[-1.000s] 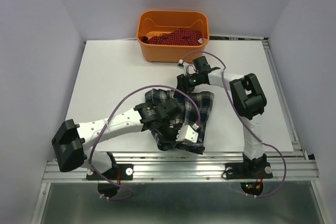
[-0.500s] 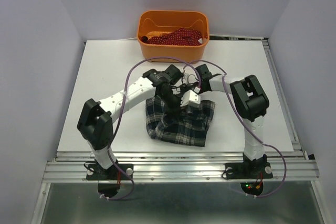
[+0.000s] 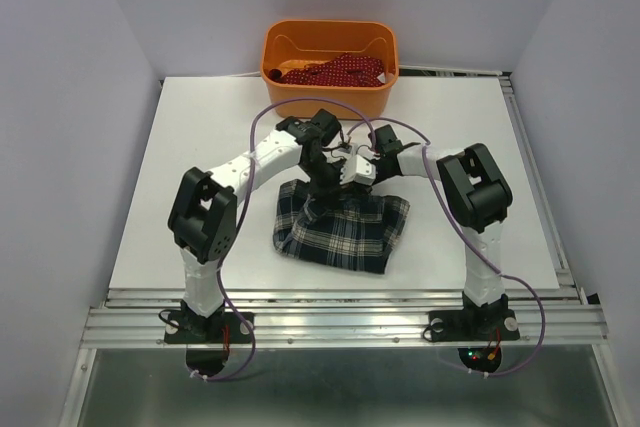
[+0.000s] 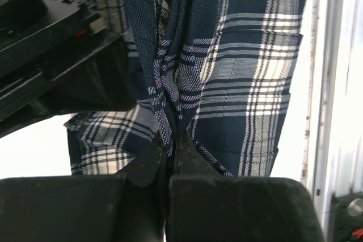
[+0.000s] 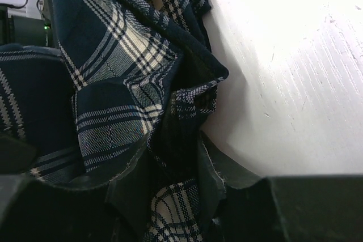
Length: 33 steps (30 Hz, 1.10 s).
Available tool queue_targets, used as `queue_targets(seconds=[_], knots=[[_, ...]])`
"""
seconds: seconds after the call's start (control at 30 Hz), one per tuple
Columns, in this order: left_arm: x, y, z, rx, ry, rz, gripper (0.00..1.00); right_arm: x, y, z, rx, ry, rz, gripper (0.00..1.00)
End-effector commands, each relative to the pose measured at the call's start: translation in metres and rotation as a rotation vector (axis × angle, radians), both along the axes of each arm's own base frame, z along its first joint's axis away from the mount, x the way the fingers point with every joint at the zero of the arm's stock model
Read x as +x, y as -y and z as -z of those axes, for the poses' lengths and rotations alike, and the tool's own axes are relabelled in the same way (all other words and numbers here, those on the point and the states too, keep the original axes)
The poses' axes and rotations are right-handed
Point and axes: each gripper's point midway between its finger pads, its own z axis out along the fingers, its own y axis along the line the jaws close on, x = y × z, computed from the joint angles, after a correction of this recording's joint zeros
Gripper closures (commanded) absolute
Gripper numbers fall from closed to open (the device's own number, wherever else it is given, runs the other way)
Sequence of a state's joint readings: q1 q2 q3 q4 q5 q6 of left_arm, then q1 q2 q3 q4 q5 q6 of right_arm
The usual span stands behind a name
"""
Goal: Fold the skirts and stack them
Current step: Fold the skirt
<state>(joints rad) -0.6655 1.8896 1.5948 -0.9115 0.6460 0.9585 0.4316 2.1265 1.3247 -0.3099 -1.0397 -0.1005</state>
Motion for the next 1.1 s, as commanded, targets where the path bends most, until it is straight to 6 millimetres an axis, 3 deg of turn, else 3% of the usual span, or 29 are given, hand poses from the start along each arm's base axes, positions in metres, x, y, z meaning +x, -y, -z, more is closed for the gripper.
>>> queue_targets(seconds=[0.0,0.17,0.3,0.7,0.8,0.83,0.93,1.0,1.07], knots=[[0.038,0.012,-0.014,-0.064,0.160,-0.003,1.00,-0.016,-0.004,-0.014,0.030,-0.029,-0.037,0.60],[0.061,0.020,-0.006,-0.095,0.262,-0.031,1.00,-0.016,-0.005,-0.014,0.041,-0.038,-0.044,0.60],[0.066,0.022,0.000,-0.114,0.300,-0.046,1.00,-0.015,-0.006,-0.011,0.041,-0.041,-0.045,0.60],[0.073,0.015,0.055,-0.094,0.336,-0.110,0.92,-0.001,-0.009,-0.010,0.015,-0.007,-0.033,0.57],[0.068,0.010,0.068,-0.077,0.326,-0.124,0.90,0.019,-0.005,-0.006,-0.068,0.070,0.025,0.43],[0.067,0.008,0.073,-0.071,0.323,-0.126,0.90,0.035,-0.001,-0.005,-0.132,0.130,0.071,0.42],[0.066,0.008,0.074,-0.067,0.324,-0.127,0.89,0.056,0.003,-0.014,-0.187,0.211,0.130,0.40],[0.064,0.008,0.076,-0.063,0.323,-0.127,0.86,0.074,0.011,-0.030,-0.185,0.239,0.185,0.41],[0.067,0.008,0.074,-0.060,0.330,-0.126,0.77,0.087,0.019,-0.040,-0.184,0.257,0.221,0.41]])
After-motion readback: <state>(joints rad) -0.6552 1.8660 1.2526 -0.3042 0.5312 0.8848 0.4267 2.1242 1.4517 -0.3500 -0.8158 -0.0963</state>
